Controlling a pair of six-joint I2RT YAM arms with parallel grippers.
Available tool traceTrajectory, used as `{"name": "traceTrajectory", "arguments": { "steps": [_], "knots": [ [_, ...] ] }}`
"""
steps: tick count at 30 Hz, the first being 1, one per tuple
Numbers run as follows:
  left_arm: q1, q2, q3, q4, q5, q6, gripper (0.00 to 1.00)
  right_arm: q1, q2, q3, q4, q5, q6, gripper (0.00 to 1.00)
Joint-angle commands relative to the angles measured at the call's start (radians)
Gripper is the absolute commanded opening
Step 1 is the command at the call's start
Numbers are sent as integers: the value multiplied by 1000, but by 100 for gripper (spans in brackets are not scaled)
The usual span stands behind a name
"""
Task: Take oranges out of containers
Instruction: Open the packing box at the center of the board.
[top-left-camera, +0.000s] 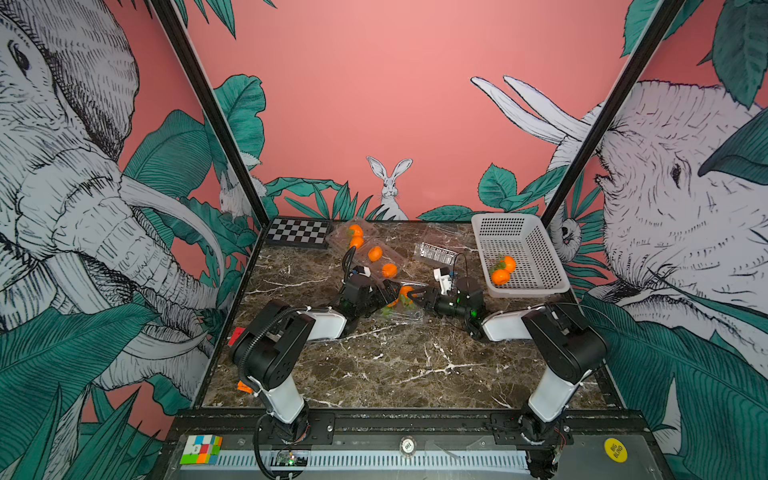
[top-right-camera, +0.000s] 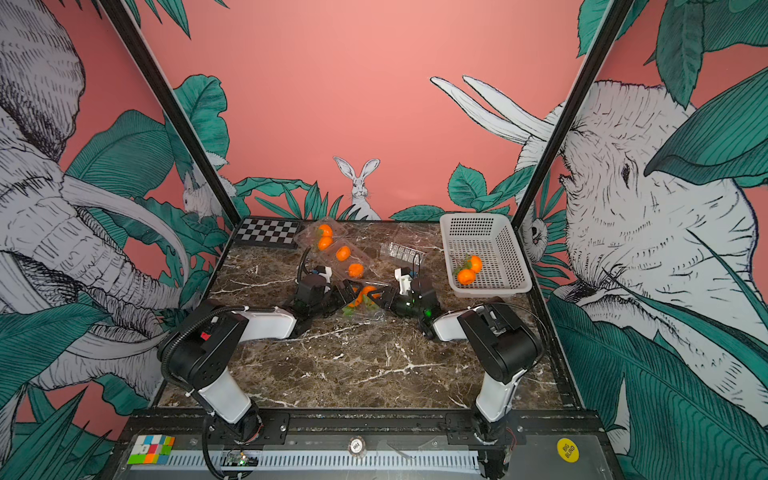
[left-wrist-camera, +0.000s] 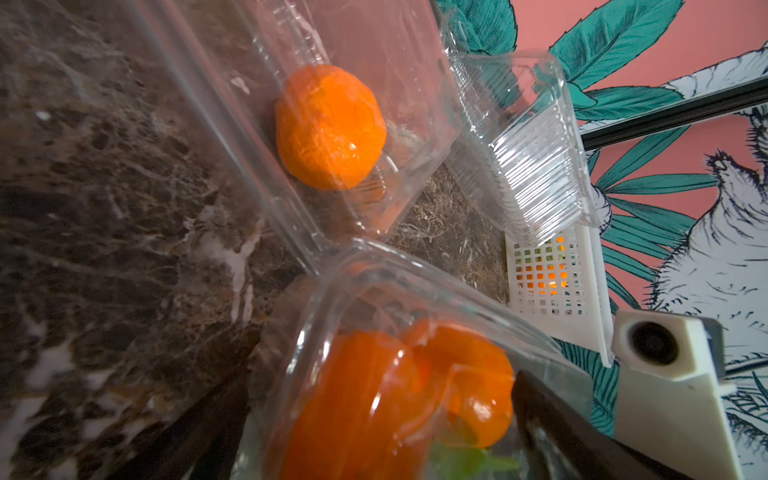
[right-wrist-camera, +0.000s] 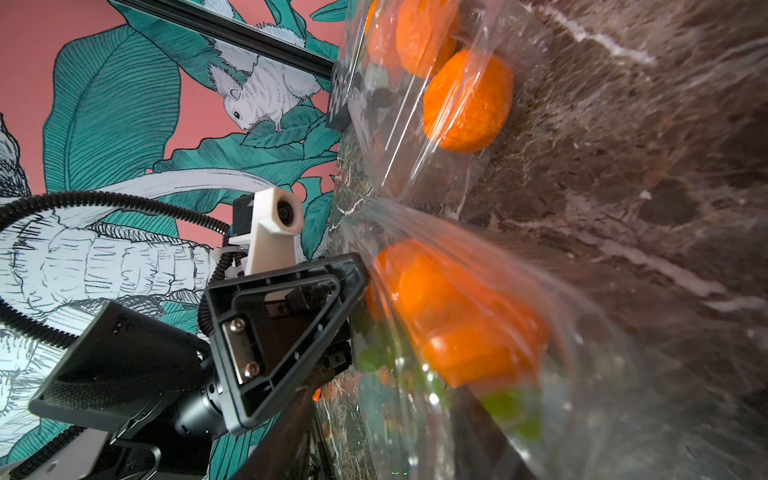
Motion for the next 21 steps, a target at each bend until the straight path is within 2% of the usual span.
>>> {"name": "traceTrajectory", "arguments": {
  "steps": [1, 15, 21],
  "knots": [
    [-39, -7, 26, 91, 95, -64, 99, 73, 24, 27, 81, -122, 7, 53],
    [-48, -9, 11, 113, 89, -83, 99, 74, 51, 48, 160, -137, 139, 53],
    [-54, -4, 13, 120, 88, -91, 99, 73, 83, 50, 263, -151, 226, 55]
  ]
}}
